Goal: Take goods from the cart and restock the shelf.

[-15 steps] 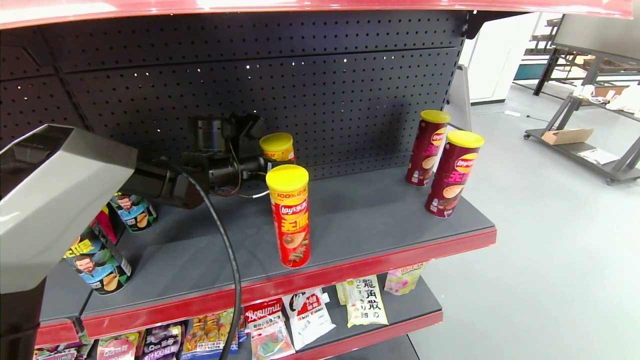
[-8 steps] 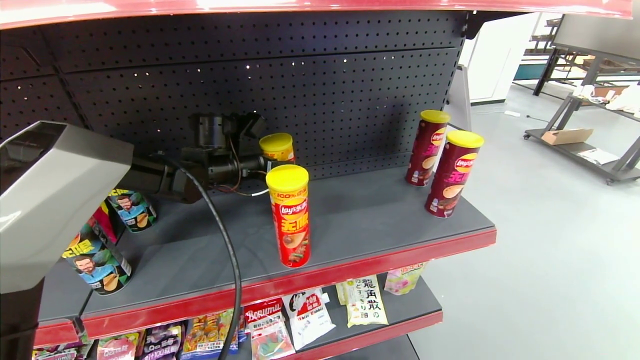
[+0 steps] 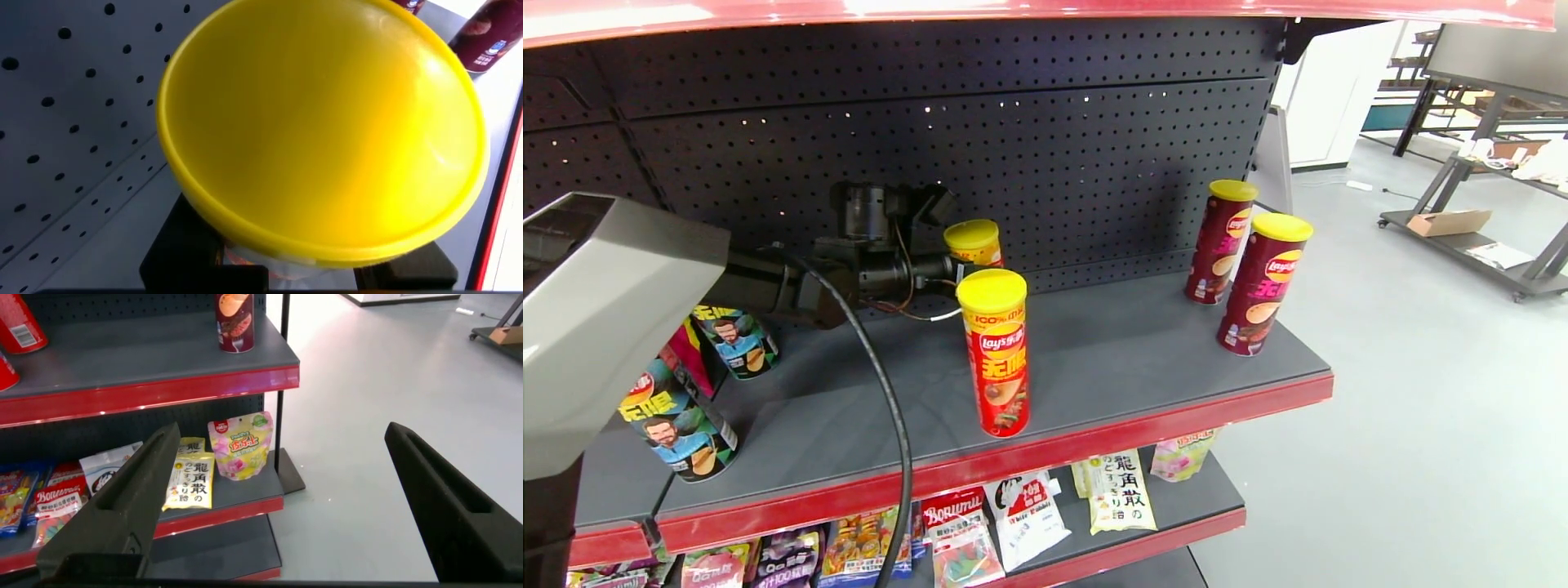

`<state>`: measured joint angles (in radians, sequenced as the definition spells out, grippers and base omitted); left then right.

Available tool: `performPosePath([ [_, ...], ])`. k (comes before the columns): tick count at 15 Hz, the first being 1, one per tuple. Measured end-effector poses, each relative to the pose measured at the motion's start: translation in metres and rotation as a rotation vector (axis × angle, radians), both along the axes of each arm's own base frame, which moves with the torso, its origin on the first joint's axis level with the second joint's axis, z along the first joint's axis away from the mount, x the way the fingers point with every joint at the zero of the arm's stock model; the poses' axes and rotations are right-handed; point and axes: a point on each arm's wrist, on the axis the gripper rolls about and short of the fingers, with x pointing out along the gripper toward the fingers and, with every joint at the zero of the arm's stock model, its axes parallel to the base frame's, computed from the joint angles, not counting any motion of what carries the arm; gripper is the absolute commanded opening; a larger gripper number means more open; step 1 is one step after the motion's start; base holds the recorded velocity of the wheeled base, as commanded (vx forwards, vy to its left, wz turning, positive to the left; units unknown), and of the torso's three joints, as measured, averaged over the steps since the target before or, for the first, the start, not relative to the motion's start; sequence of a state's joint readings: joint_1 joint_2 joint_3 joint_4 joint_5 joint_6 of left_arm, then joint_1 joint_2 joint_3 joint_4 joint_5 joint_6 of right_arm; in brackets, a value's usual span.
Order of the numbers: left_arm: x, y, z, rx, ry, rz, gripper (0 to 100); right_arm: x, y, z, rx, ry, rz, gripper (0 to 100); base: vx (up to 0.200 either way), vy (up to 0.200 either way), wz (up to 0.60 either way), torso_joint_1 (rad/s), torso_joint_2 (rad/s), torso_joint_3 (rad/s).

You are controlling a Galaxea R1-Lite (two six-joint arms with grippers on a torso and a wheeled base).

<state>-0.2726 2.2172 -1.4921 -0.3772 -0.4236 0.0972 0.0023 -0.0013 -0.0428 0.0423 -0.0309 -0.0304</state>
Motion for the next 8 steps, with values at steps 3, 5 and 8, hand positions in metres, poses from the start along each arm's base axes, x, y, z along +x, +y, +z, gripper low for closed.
performPosePath([
  [3,0.0000,0.0004,0.0003,0.002,-0.002,0.000,0,0.0000,0.0000,0.0000,0.000,0.000,0.000,100,0.000,0.000,0.00,0.000,0.00,0.000],
  [5,0.0001,0.0000,-0.0002,0.001,-0.003,-0.001,0,0.0000,0.0000,0.0000,0.000,0.000,0.000,100,0.000,0.000,0.00,0.000,0.00,0.000],
  [8,0.0006,-0.0005,-0.0024,0.002,0.006,0.000,100,0.0000,0.0000,0.0000,0.000,0.000,0.001,100,0.000,0.000,0.00,0.000,0.00,0.000],
])
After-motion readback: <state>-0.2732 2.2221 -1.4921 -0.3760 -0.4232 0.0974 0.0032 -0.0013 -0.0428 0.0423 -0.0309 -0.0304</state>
